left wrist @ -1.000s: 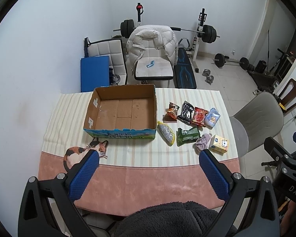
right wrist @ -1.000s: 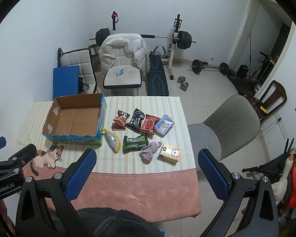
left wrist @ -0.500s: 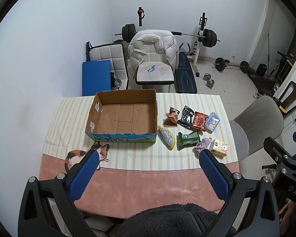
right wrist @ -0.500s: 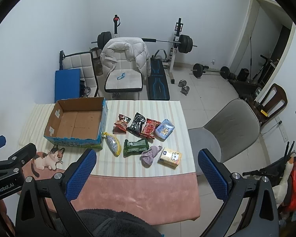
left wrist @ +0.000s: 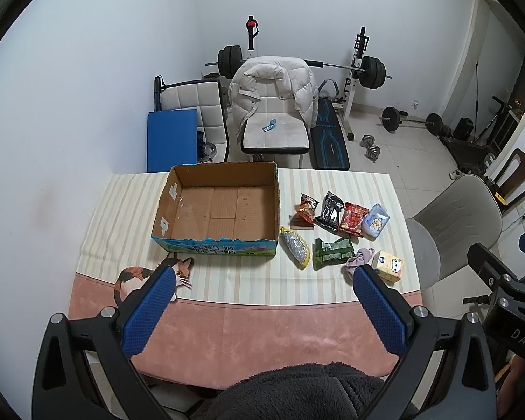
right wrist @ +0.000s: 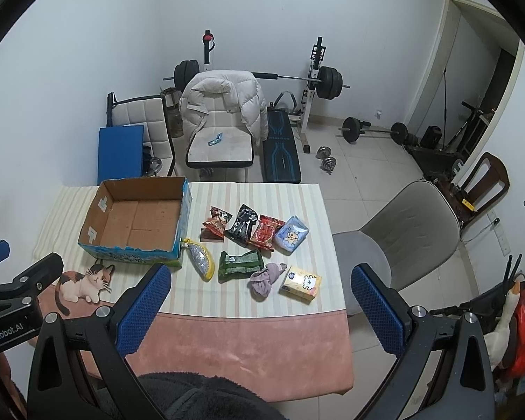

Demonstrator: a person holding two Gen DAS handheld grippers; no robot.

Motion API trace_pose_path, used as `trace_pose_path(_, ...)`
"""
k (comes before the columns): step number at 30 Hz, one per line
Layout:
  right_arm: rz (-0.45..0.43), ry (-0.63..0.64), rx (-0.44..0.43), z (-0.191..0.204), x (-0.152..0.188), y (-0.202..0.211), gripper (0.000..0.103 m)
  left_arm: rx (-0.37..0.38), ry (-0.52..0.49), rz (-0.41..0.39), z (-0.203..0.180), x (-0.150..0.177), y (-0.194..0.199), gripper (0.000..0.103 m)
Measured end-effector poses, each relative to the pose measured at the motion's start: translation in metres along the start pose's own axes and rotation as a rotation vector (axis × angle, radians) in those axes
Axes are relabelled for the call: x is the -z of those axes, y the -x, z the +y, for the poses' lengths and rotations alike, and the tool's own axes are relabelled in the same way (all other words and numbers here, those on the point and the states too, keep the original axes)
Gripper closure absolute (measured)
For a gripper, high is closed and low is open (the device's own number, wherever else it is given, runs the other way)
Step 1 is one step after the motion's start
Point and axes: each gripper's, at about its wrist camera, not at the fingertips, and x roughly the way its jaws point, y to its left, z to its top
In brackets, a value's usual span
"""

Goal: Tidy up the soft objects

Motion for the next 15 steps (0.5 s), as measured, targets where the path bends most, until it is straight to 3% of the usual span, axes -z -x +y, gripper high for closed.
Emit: trace_pose_path(15,-0.003,0.002,0.011,0.0022,-0.003,0.0031,0.0,0.011,0.006,-0.009,-0.0017,-0.0009,0.0041,0.0)
